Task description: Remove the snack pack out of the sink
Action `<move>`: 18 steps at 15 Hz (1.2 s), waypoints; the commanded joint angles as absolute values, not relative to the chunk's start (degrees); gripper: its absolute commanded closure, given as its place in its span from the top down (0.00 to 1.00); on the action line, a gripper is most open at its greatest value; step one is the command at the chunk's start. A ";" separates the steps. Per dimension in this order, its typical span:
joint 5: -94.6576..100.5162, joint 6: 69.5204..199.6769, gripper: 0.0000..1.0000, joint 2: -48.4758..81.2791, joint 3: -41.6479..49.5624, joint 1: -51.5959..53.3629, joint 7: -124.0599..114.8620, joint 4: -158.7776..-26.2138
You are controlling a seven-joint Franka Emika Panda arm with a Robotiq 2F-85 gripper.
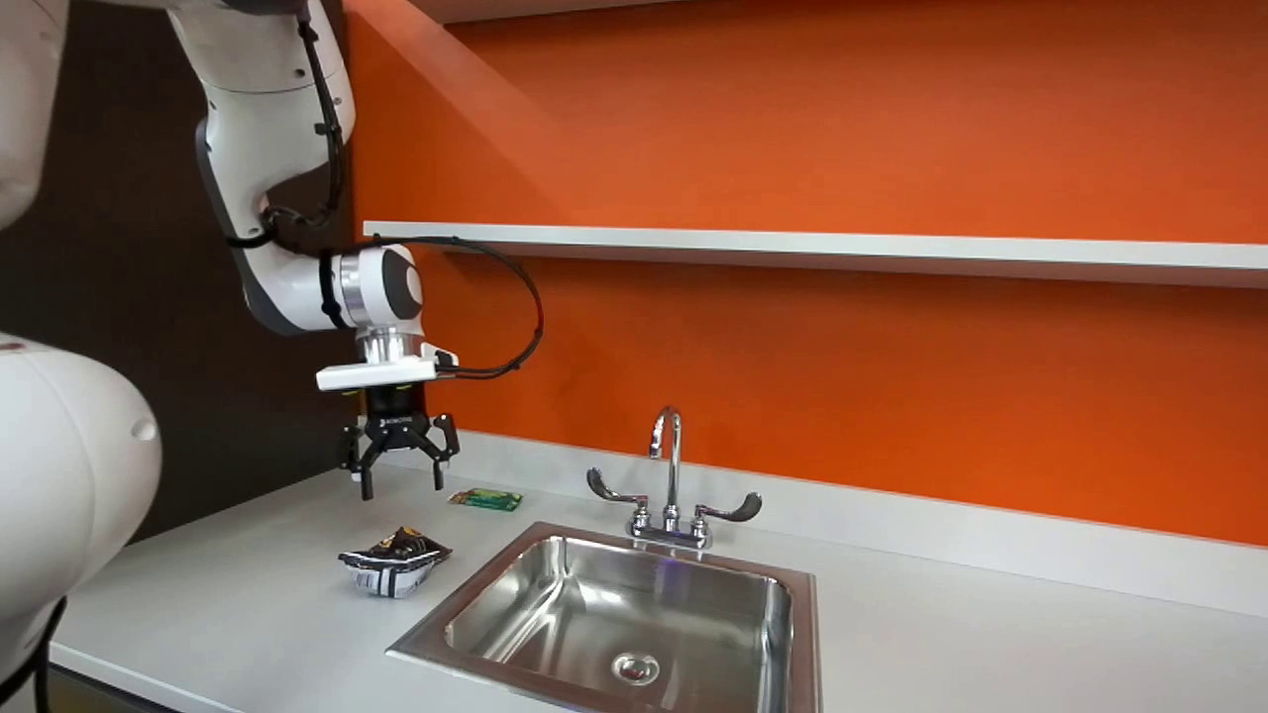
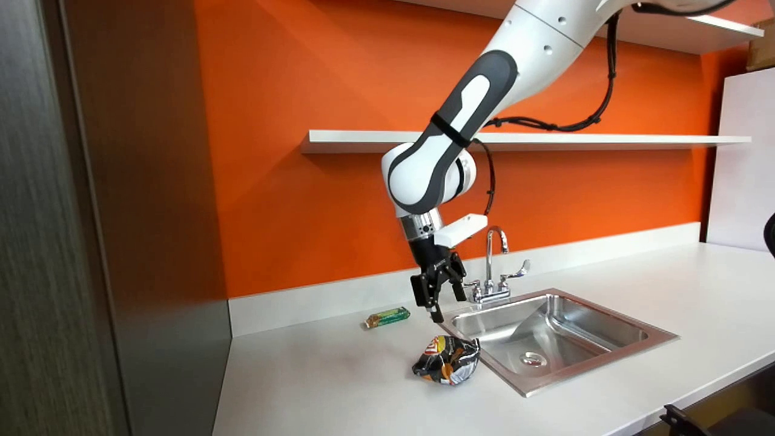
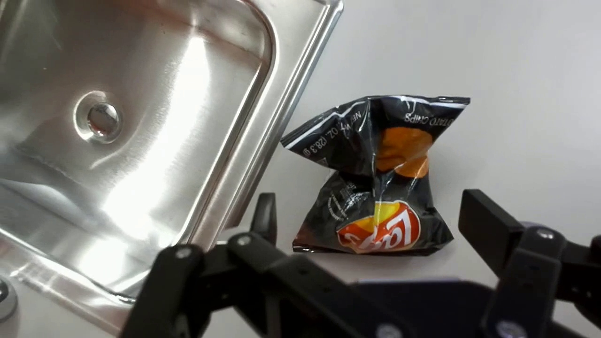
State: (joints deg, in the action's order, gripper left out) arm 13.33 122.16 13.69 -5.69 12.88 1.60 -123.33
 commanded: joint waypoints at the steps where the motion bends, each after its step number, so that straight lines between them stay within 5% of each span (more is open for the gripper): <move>1: 9.49 120.79 1.00 6.42 -7.08 11.82 -1.18 -127.59; 15: 4.89 120.73 1.00 -20.32 -9.08 11.03 -22.30 -146.16; 18: 5.24 121.69 1.00 -17.97 -9.24 10.76 -20.49 -144.73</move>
